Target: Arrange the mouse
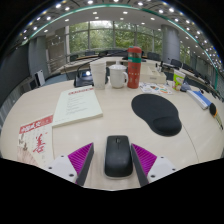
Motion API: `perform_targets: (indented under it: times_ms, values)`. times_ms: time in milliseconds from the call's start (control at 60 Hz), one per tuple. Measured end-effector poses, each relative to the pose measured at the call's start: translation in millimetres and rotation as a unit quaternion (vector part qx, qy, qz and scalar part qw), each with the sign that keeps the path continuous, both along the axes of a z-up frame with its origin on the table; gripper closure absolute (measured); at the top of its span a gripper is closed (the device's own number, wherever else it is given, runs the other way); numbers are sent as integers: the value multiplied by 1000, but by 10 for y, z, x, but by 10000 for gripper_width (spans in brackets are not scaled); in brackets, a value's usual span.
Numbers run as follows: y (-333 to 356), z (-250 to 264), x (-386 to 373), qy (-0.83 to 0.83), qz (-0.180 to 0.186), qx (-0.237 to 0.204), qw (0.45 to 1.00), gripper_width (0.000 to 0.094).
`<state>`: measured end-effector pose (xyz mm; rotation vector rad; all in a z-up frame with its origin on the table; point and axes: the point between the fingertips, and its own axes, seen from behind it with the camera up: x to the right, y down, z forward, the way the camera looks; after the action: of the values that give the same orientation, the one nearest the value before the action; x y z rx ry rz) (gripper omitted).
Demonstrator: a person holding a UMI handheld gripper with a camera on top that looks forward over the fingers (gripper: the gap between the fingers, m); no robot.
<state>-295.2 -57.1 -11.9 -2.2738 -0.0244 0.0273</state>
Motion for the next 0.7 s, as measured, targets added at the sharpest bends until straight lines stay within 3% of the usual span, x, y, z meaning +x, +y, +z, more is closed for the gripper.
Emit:
perform_targets:
  times_ms: [50,100,417,700]
  values:
    - [24,-24,45,-17,2,-5,1000,293]
    - [58,-18,84,-30,5,-3,1000,473]
    - [185,211,27,-38,48,-12,998,617]
    - [1097,1560,628,-19,31,102,994,617]
